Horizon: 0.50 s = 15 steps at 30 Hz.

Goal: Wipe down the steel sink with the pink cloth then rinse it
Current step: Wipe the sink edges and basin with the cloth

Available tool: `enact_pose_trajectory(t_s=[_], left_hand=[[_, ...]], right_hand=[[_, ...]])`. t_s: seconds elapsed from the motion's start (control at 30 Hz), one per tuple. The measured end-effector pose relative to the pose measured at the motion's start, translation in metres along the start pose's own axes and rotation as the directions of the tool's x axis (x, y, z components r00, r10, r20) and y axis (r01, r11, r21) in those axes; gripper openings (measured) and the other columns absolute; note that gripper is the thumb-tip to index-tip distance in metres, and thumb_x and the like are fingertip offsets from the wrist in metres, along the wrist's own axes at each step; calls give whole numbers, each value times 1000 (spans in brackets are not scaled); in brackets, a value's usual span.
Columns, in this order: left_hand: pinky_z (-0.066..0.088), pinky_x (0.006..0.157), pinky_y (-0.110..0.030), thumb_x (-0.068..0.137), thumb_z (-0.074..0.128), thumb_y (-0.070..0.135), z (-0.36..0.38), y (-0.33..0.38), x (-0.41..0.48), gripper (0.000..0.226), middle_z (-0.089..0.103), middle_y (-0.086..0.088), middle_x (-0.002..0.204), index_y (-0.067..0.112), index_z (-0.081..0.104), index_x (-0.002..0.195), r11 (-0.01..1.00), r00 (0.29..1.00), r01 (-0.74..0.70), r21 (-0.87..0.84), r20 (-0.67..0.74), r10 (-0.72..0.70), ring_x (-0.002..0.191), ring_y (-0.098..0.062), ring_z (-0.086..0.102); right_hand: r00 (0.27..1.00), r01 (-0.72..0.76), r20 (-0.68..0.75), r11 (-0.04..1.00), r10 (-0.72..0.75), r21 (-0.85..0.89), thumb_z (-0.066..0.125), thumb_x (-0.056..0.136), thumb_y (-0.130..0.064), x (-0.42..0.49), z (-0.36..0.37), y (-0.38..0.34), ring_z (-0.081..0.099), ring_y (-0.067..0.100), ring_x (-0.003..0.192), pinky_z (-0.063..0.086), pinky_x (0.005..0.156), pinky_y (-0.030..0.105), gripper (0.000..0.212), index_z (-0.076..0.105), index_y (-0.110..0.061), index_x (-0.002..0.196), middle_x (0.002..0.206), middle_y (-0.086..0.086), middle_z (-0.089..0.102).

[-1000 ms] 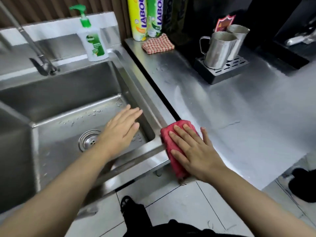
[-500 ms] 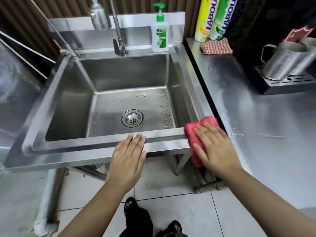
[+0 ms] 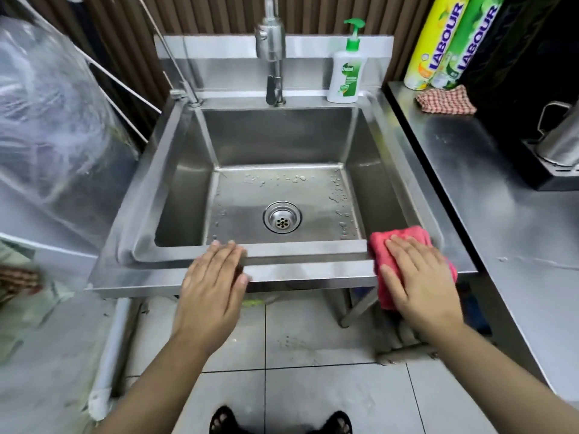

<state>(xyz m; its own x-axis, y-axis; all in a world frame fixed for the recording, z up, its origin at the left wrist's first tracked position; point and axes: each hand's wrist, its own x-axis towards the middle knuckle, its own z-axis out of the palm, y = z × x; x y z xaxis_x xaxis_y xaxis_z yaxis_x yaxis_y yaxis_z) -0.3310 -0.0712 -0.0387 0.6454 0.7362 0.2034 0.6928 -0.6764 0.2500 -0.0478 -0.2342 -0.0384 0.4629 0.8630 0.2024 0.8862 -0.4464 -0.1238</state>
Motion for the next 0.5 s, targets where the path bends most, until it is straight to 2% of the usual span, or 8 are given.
enact_pose_trajectory(t_s=[0.03,0.07,0.2,0.27,0.33,0.4,0.5], left_hand=[[17,111,-32,98,12,44,-4,-18,-3,60,50,-5,140,11,46,135,1000,1000,22,11,12,-23,135,-19,31],[14,112,-30,98,11,45,-6,-34,-5,61,49,-5,141,11,45,136,999,999,32,19,33,-33,136,-18,30],[22,111,-36,98,10,45,-1,-66,-6,62,49,-4,141,13,46,137,998,992,-25,55,122,18,136,-19,34],[26,108,-38,99,12,43,0,-68,-5,60,53,-5,138,11,51,133,998,992,-47,48,117,41,133,-20,38],[23,108,-34,100,12,41,-4,-68,-6,60,56,-6,135,10,53,131,995,990,-91,27,107,88,131,-20,37],[15,110,-30,100,12,40,-11,-78,-11,60,55,-5,136,9,52,132,992,986,-125,33,114,121,132,-19,34],[12,113,-30,99,15,40,-25,-117,-20,57,53,-3,138,11,50,134,995,993,-88,39,76,85,135,-17,32]], right_hand=[[996,-86,-32,996,86,16,29,91,-53,0,3,-23,52,31,120,27,103,44,62,60,-9,123,126,10,62],[993,-112,-39,993,113,39,33,89,-51,1,9,-53,53,31,119,26,102,43,60,61,-9,122,123,10,63],[996,93,-20,990,-92,105,35,90,-44,9,32,-182,55,29,118,25,103,44,51,60,-14,123,123,6,63],[983,168,55,982,-173,89,31,93,-47,14,30,-189,53,27,121,25,104,42,54,57,-15,127,128,5,61],[971,206,122,978,-208,27,21,95,-53,11,27,-160,50,25,124,27,105,41,61,53,-15,130,132,5,58],[987,120,110,993,-118,-13,15,95,-55,7,22,-132,50,26,125,30,104,42,66,54,-13,130,133,7,57],[996,-94,9,995,94,-45,28,92,-51,6,23,-149,51,31,122,28,102,46,62,59,-8,124,127,10,60]])
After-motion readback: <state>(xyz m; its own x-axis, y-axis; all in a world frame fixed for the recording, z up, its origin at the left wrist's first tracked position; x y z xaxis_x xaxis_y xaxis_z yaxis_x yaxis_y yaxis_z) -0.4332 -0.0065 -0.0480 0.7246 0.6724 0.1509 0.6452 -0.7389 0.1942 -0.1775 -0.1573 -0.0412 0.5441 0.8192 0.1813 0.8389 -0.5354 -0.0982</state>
